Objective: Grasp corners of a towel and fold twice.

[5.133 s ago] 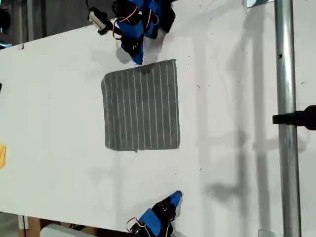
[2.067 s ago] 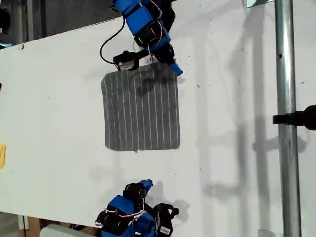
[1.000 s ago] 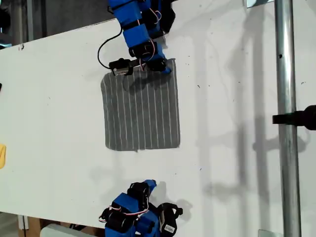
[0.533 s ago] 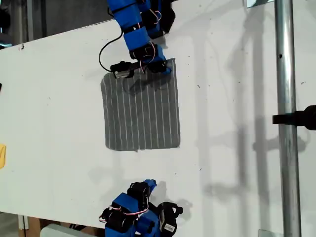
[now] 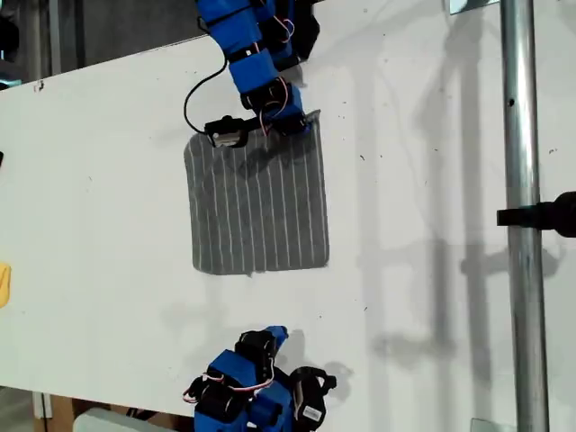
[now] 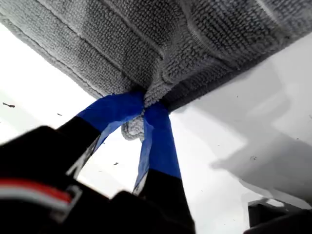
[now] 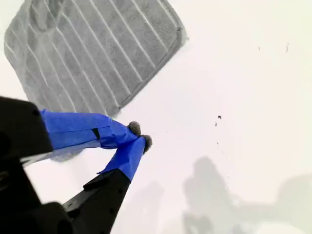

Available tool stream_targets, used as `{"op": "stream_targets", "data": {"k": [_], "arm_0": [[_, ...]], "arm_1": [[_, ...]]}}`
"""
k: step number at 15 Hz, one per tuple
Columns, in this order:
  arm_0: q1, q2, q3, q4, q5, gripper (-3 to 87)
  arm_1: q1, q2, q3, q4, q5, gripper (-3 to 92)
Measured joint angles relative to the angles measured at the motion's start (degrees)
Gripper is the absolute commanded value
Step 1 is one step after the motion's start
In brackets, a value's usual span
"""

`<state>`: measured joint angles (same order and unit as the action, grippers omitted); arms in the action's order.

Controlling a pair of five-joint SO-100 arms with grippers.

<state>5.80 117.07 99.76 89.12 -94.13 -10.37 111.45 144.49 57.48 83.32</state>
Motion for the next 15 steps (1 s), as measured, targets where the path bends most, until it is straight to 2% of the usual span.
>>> {"op": "stream_targets", "data": {"k": [1,2,4,7,9,15], "arm_0": [[0.09,-0.70,-0.18,-3.43,1.93,3.4],[0.26,-2.20,-0.44,-6.50,5.54,17.7],[0.53,-7.21,-4.75,-9.84,10.46,25.2],[0.53,-18.19,-16.61,-9.93,21.45,24.7],[-0.53,-25.84,-21.80,-10.37,25.93,24.3],[-2.81,-50.98,-31.20,-14.85,27.77,23.5]], "arm_1": [[-0.09,0.00,0.00,0.00,0.09,-0.2],[-0.09,0.00,0.00,0.00,0.18,-0.2],[-0.09,0.00,0.00,0.00,0.18,-0.2],[-0.09,0.00,0.00,0.00,0.18,-0.2],[-0.09,0.00,0.00,0.00,0.18,-0.2],[-0.09,0.00,0.00,0.00,0.18,-0.2]]}}
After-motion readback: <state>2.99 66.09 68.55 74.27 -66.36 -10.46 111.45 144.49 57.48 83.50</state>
